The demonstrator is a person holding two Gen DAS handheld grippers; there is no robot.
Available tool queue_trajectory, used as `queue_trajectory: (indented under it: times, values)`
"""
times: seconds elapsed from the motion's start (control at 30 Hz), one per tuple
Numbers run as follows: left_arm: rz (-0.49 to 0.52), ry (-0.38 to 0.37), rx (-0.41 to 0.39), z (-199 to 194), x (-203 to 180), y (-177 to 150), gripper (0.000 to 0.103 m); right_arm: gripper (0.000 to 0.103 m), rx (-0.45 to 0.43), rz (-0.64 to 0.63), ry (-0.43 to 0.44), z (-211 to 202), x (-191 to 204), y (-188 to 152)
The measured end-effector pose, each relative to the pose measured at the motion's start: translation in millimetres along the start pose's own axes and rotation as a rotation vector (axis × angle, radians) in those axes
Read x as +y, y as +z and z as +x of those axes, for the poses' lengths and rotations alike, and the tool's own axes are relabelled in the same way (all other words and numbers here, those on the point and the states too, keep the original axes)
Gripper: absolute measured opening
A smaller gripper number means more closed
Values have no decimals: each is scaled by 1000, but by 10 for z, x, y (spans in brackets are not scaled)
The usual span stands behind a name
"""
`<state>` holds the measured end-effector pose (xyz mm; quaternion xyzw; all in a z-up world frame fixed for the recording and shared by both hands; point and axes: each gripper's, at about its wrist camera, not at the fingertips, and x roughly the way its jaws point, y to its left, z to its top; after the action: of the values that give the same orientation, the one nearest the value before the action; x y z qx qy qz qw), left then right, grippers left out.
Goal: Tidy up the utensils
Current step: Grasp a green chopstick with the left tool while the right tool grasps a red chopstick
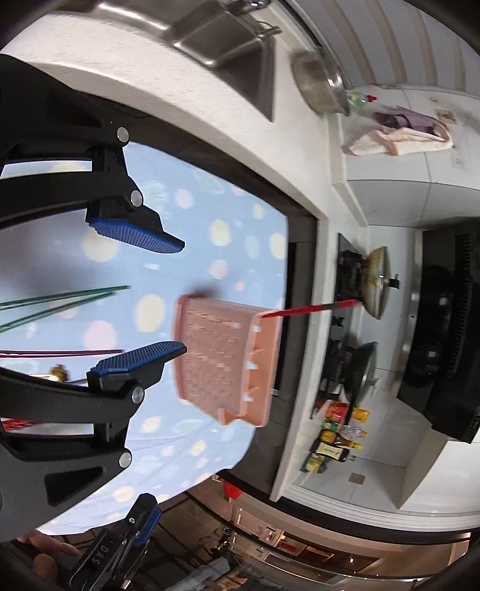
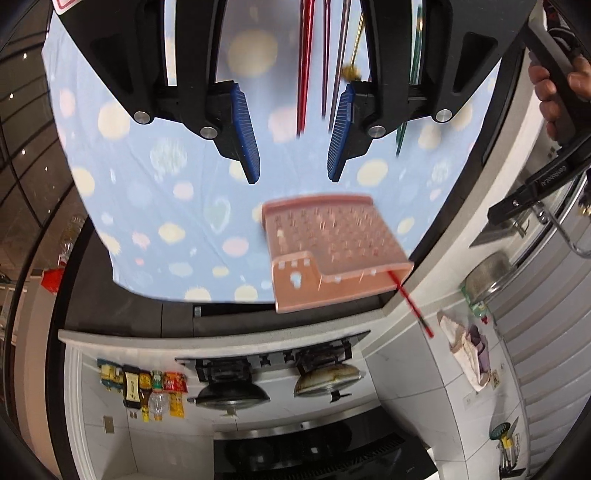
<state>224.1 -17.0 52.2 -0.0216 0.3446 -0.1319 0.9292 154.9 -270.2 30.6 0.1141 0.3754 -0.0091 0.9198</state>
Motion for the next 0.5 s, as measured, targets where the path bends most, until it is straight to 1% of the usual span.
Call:
queue_trajectory:
  times: [0.07,0.23,0.4,0.5]
  values:
    - [-13,0,26,-45,24,-216,47,37,18,-20,-28,-68,22,-231]
    - [10,39,81,-147,20,-748,47,37,83,-57,-54,-198,76,-787]
    - [-17,31,171,-156,53,-1209,47,37,157,-57,-57,-216,72,-1241]
    - [-12,35,198,-173,45,-1409,47,37,188,-66,-64,-180,71,-1428]
